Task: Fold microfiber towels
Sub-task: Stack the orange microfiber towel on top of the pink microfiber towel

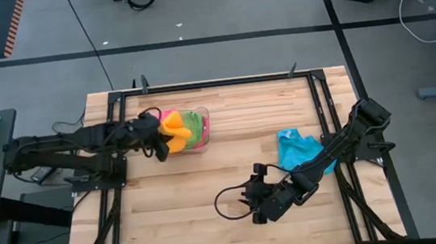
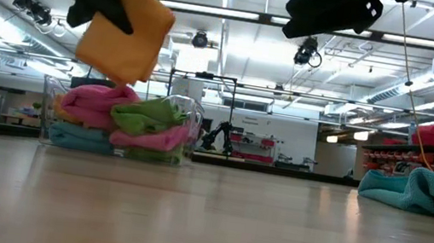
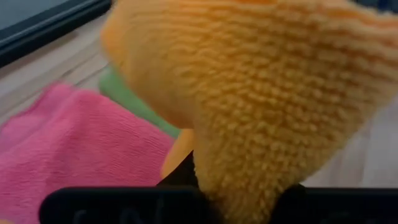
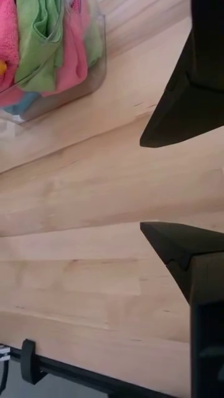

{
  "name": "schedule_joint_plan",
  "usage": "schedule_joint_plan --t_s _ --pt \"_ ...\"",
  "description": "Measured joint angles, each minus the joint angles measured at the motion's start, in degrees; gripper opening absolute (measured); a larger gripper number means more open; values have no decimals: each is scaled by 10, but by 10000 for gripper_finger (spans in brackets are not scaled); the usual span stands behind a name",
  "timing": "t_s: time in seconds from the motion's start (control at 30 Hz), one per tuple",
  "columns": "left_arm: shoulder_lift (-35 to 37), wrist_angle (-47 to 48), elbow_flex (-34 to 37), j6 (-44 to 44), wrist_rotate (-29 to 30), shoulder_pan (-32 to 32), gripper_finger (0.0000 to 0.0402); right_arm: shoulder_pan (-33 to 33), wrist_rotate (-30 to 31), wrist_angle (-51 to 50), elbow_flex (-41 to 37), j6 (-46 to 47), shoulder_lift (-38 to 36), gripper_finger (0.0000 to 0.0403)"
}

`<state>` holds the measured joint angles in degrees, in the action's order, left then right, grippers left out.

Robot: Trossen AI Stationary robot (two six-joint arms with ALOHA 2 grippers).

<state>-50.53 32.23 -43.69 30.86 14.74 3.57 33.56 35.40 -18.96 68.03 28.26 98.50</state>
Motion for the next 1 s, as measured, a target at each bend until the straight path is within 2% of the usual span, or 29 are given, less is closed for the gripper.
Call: schedule_joint_plan --t_s 0.17,0.33,0.53,0.67,0.8,1.0 --pt "23 -9 36 5 -29 53 23 0 0 8 0 -5 0 216" --pt "15 -28 63 30 -68 110 47 0 0 16 0 -15 0 216" --pt "14 -19 84 42 -71 172 45 0 0 17 0 -15 0 216" --pt "14 -16 86 14 -75 183 44 0 0 18 0 -15 0 216" --pt "14 -12 86 -35 -75 173 86 0 0 18 0 -15 0 216" --pt "-7 -10 86 -107 -70 165 184 0 0 20 0 -15 0 216"
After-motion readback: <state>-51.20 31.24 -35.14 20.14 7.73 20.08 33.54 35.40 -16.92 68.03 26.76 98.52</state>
